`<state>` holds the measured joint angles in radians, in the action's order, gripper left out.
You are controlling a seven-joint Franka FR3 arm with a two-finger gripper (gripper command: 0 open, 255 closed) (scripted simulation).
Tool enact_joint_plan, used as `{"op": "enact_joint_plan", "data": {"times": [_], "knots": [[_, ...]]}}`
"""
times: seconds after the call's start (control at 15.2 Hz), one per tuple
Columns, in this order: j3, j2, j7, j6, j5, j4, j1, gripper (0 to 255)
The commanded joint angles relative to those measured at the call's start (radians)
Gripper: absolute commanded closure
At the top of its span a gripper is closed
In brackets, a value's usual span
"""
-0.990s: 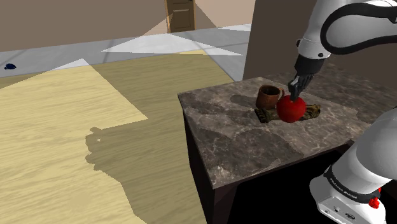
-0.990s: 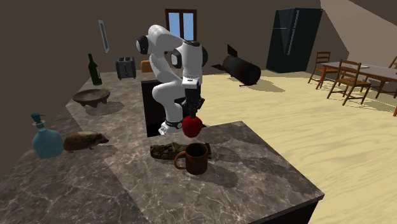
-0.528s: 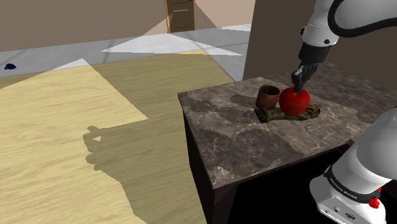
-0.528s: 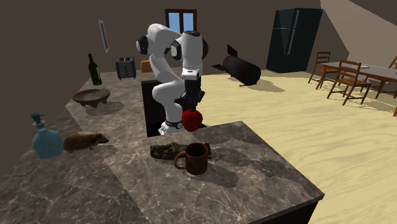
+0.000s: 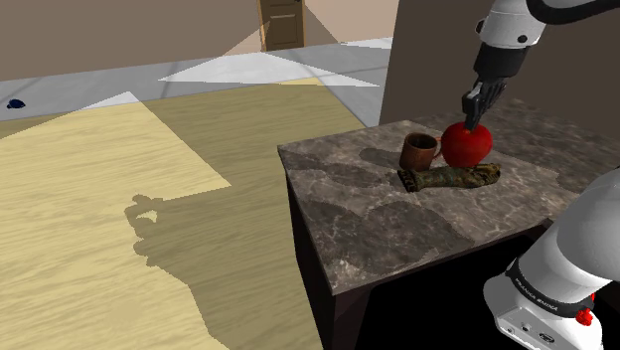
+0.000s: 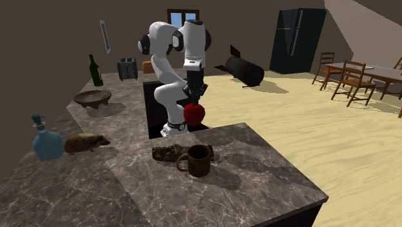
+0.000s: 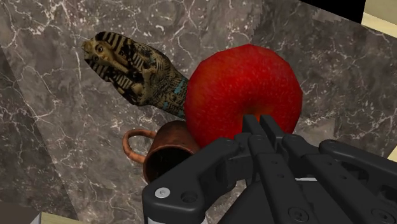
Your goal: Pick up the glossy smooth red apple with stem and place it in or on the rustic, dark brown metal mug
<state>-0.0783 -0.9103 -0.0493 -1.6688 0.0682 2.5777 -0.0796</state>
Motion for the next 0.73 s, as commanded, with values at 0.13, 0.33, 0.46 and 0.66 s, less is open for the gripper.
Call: {"op": "enact_joint_plan", "data": {"times": [0.13,0.33,0.46,0.66], "knots": [[0.003,0.009,-0.001,0.054,-0.003,-0.063,0.002,255],[0.005,0.017,-0.001,0.084,-0.005,-0.101,0.002,255],[-0.021,0.091,-0.027,0.074,0.011,-0.166,-0.003,255],[-0.059,0.2,-0.067,0.066,0.028,-0.27,-0.006,255]]}}
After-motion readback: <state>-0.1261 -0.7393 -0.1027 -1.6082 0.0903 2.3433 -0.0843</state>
